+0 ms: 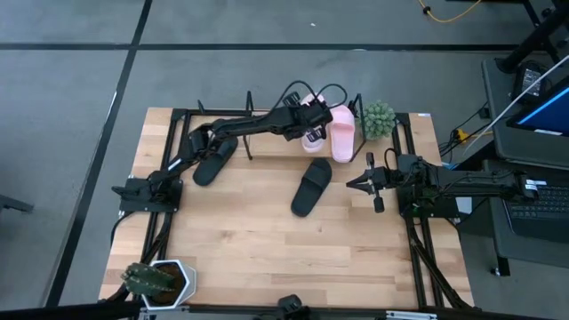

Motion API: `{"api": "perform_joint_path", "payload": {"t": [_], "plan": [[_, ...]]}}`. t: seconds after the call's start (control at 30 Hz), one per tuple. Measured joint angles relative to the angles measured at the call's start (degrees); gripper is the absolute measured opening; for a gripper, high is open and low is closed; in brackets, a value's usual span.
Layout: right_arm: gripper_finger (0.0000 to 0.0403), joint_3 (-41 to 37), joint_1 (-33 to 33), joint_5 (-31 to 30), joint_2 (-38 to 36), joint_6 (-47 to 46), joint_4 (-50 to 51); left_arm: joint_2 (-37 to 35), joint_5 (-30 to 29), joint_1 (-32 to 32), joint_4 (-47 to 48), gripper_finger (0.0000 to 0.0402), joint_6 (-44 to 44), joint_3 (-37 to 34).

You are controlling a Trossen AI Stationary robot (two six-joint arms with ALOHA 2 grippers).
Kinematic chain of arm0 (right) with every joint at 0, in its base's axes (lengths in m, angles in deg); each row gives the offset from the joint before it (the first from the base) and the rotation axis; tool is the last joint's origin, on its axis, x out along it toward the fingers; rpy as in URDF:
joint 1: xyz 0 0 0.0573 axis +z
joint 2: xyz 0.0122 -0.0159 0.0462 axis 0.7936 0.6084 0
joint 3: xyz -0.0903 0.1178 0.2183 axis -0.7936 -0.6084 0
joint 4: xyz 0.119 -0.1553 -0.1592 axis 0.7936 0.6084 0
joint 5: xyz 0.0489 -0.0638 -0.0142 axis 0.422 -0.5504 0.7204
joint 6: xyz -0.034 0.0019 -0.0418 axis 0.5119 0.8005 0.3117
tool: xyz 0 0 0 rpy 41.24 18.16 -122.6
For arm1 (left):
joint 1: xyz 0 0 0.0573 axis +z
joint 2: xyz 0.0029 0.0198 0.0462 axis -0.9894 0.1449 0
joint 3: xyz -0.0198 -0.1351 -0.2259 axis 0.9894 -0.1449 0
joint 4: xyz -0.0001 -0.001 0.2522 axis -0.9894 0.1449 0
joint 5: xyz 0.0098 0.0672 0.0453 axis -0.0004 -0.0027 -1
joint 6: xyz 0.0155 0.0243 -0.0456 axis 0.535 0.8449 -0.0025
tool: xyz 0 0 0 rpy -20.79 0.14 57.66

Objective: Pick and place slides into the shelf
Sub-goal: Put the pink slipper on the shelf

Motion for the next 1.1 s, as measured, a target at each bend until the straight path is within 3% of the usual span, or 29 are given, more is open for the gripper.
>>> {"api": "perform_joint_path", "payload": {"t": [0.37, 1.1], "plan": [[0.0023, 0.00, 0.01, 0.00, 0.00, 0.00, 0.09, 0.08, -0.96, -0.59, 2.37, 0.0000, -5.94, -0.02], [0.0023, 0.00, 0.01, 0.04, -0.02, -0.02, 0.08, 3.95, -1.40, -1.01, 0.21, 0.0000, -6.28, -0.01]]}}
